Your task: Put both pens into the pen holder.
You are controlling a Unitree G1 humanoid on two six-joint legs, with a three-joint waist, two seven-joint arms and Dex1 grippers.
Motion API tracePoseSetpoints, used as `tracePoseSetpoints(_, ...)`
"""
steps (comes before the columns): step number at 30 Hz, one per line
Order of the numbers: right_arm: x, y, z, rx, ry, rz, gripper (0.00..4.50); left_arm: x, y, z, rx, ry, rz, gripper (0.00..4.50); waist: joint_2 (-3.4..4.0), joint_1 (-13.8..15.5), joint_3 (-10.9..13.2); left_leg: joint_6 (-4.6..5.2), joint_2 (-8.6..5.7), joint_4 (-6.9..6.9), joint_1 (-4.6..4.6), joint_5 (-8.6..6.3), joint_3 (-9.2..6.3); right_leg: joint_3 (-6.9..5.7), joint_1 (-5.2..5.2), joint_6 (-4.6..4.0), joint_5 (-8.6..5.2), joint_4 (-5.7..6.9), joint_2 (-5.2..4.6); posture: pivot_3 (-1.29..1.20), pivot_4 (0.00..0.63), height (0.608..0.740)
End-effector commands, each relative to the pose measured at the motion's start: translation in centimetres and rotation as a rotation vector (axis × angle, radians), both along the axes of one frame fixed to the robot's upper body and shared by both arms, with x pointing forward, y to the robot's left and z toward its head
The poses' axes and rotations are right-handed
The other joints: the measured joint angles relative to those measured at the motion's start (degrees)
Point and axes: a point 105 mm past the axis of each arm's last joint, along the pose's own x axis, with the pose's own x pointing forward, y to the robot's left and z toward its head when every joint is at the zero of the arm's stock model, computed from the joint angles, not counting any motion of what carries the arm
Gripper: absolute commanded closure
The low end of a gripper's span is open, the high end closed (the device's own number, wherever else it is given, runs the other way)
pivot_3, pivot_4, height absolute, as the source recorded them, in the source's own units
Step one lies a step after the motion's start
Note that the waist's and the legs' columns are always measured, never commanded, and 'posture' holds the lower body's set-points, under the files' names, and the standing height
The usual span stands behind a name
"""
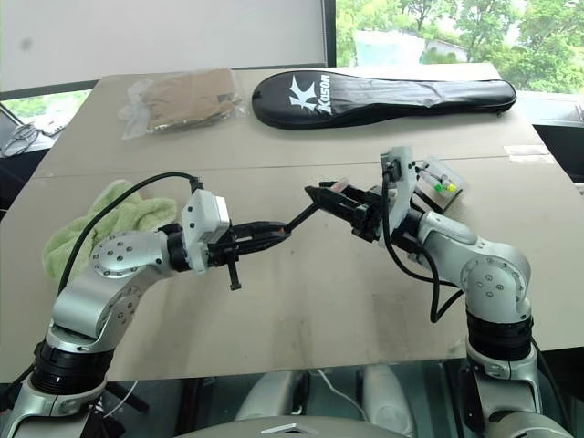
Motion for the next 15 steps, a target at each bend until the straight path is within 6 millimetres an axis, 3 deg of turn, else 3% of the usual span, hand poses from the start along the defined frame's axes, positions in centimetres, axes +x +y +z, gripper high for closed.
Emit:
tracePoseSetpoints(1,-0.2,-0.4,0.8,0.012,-0.024,-0.019,4.4,0.0,-0.2,0.8,-0.02,-0.073,-0.014,4.5,0.0,0.05,0.0,0.0,0.0,0.0,0.0,0.0,-0.01,-0.02,0.01,0.0,0.0,0.0,0.0,0.0,0.15,0.74)
tracePoseSetpoints(2,-0.2,-0.4,0.8,0.012,-0.024,-0.021,4.4,-0.2,-0.1,0.9,-0.064,-0.015,-0.035,4.5,0.0,0.06,0.0,0.0,0.0,0.0,0.0,0.0,0.0,-0.01,0.01,0.0,0.0,-0.01,0.0,0.0,0.15,0.74)
tracePoseSetpoints(3,-0.3,-0.5,0.9,0.011,-0.027,-0.027,4.4,-0.5,-0.1,1.3,-0.105,0.01,-0.062,4.06,0.0,0.06,0.0,0.0,0.0,0.0,0.0,0.0,0.0,-0.02,0.01,0.0,0.0,0.0,0.0,0.0,0.15,0.74)
tracePoseSetpoints(6,0.0,-1.7,1.5,-0.01,-0.068,-0.081,4.4,-0.5,-0.2,2.3,-0.172,0.029,-0.068,2.3,0.0,0.05,0.0,0.0,0.0,0.01,0.0,0.0,-0.02,-0.02,0.0,0.0,0.0,0.0,-0.01,0.0,0.15,0.74)
tracePoseSetpoints(9,1.0,-6.0,3.9,-0.086,-0.18,-0.196,4.4,-0.2,-0.5,4.1,-0.292,0.079,-0.058,1.3,0.01,0.41,0.02,0.02,-0.02,0.05,-0.05,-0.01,-0.04,-0.06,0.01,0.0,0.0,-0.01,-0.02,0.0,0.15,0.74)
tracePoseSetpoints(12,0.8,-9.8,7.3,-0.152,-0.293,-0.274,4.4,-0.2,-0.6,4.1,-0.292,0.11,-0.066,1.25,0.06,0.37,0.06,0.15,-0.07,0.16,-0.1,-0.08,0.02,-0.09,0.06,0.01,0.0,-0.07,-0.04,0.0,0.15,0.74)
tracePoseSetpoints(15,0.5,-12.2,9.6,-0.227,-0.375,-0.345,4.4,-0.3,-1.1,3.6,-0.273,0.123,-0.071,1.25,0.06,0.04,0.06,0.18,0.03,0.14,-0.07,-0.1,0.11,-0.05,0.08,0.01,0.0,-0.08,0.05,0.0,0.15,0.74)
